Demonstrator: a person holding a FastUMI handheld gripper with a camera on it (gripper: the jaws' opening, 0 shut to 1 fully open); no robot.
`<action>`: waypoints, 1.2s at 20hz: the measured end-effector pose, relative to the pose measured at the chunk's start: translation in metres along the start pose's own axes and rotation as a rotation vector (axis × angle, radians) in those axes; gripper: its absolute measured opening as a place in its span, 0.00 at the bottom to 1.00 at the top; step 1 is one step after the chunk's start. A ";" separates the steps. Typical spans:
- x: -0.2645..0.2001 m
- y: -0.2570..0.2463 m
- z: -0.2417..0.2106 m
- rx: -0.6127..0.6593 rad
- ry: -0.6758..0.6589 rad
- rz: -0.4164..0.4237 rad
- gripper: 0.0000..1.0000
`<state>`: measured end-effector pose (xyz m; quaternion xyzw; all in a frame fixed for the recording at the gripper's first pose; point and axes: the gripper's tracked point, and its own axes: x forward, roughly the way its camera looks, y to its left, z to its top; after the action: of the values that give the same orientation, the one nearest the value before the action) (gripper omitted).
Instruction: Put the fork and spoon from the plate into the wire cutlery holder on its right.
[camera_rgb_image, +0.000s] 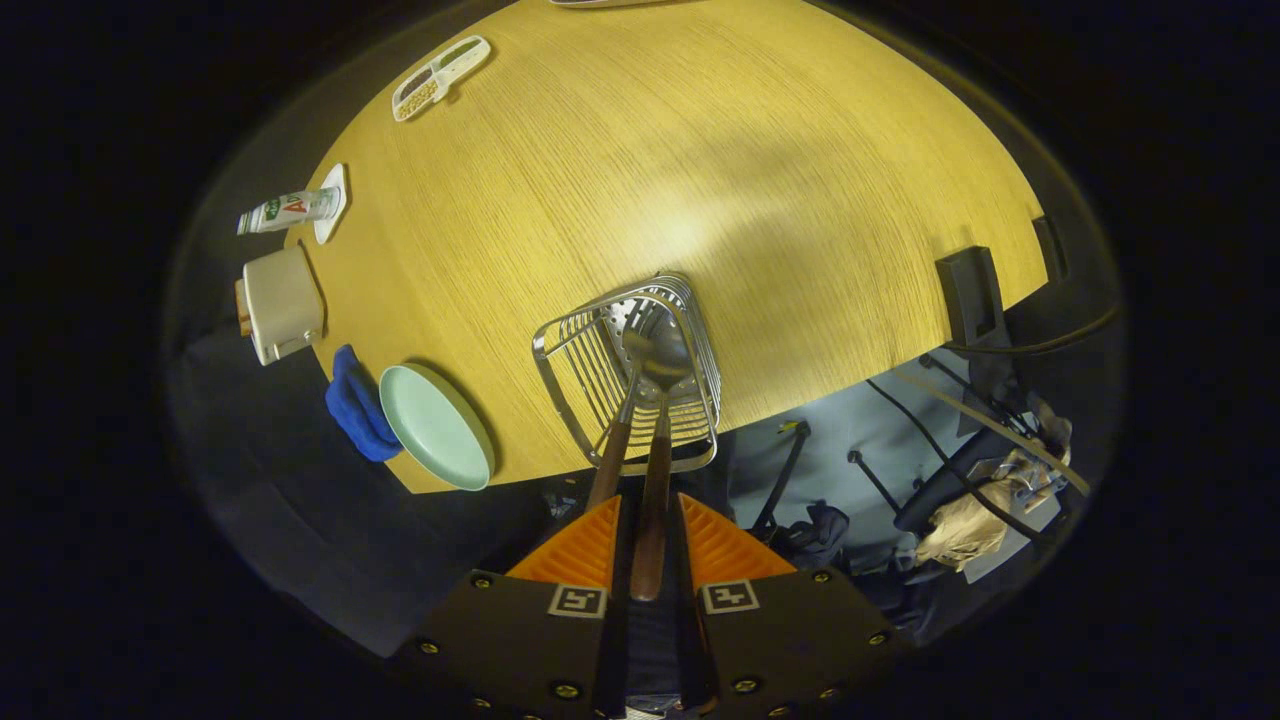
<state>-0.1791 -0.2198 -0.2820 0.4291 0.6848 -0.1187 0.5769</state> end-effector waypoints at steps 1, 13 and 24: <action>-0.001 -0.001 0.001 -0.003 -0.018 -0.008 0.20; -0.038 0.023 0.045 -0.070 -0.427 -0.009 0.27; -0.116 0.088 0.081 -0.212 -0.957 0.014 0.27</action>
<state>-0.0631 -0.2721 -0.1743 0.2697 0.3481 -0.2282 0.8683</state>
